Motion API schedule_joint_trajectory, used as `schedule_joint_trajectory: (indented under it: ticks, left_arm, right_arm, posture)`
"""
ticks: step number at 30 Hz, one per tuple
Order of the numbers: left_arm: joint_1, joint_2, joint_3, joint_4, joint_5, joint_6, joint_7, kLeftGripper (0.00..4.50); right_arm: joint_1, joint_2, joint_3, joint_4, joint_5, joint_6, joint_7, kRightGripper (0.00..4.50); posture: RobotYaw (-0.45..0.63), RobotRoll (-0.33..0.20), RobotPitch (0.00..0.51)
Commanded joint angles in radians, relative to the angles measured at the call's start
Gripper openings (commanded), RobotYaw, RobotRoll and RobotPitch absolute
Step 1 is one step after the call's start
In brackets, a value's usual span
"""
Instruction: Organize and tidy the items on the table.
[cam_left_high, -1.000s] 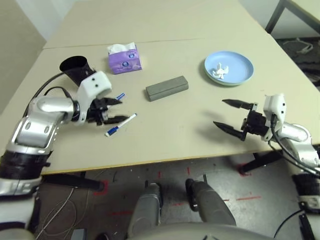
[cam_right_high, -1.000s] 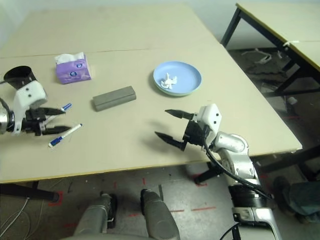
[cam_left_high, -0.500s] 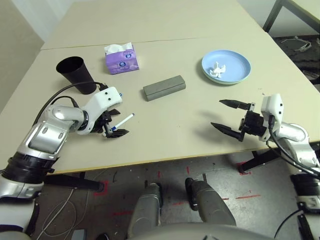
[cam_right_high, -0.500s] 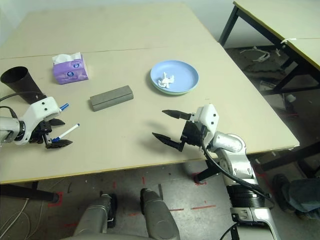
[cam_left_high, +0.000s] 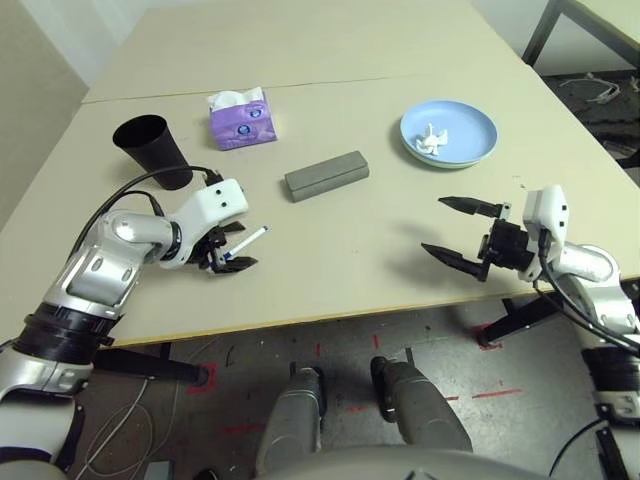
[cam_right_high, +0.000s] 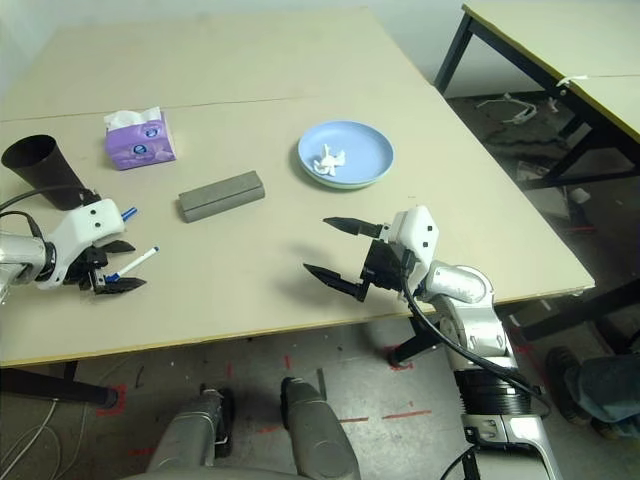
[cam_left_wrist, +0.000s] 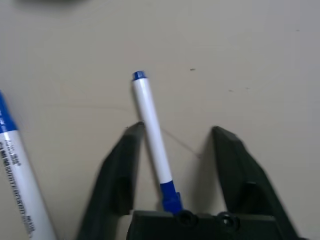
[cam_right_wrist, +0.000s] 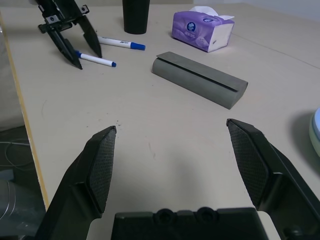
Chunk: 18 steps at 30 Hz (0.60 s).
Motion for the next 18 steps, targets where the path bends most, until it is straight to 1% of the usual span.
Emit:
schedule_joint_trajectory:
  ticks: [1, 3, 5, 6, 9, 11, 16, 18]
  left_arm:
    - [0.019, -0.002, -0.009, 0.02, 0.014, 0.024, 0.009, 1.45]
    - [0.02, -0.003, -0.006, 0.018, 0.012, 0.024, 0.008, 0.91]
    - [0.022, -0.002, -0.005, 0.014, 0.008, 0.026, 0.004, 0.22]
    - [0.024, 0.0, -0.004, 0.013, 0.007, 0.026, 0.001, 0.01]
    - [0.034, 0.005, 0.002, 0.009, 0.001, 0.019, -0.006, 0.01]
    - [0.049, 0.004, 0.028, -0.003, -0.018, -0.004, -0.01, 0.01]
    - [0.077, -0.042, 0.152, -0.039, -0.093, -0.053, 0.04, 0.01]
    - [0.097, -0.07, 0.227, -0.064, -0.135, -0.049, 0.079, 0.01]
  right_arm:
    - [-0.003, -0.006, 0.001, -0.025, 0.005, 0.004, 0.003, 4.5]
    - [-0.003, -0.004, 0.001, -0.027, 0.006, 0.004, 0.001, 4.5]
    - [-0.003, -0.003, 0.002, -0.029, 0.006, 0.005, 0.0, 4.5]
    - [-0.004, -0.003, 0.002, -0.029, 0.007, 0.006, 0.0, 4.5]
    - [-0.005, -0.002, 0.003, -0.03, 0.007, 0.009, 0.0, 4.5]
    - [-0.006, -0.002, 0.003, -0.029, 0.008, 0.013, 0.0, 4.5]
    - [-0.017, 0.015, -0.002, -0.024, 0.019, 0.041, -0.022, 4.5]
    - [-0.027, 0.03, -0.011, -0.025, 0.032, 0.071, -0.052, 4.5]
  posture:
    - [-0.17, 0.0, 0.177]
    - [-0.17, 0.0, 0.175]
    - [-0.17, 0.0, 0.174]
    - [-0.17, 0.0, 0.176]
    - [-0.16, 0.0, 0.177]
    - [-0.16, 0.0, 0.178]
    - [-0.14, 0.0, 0.18]
    - [-0.13, 0.0, 0.181]
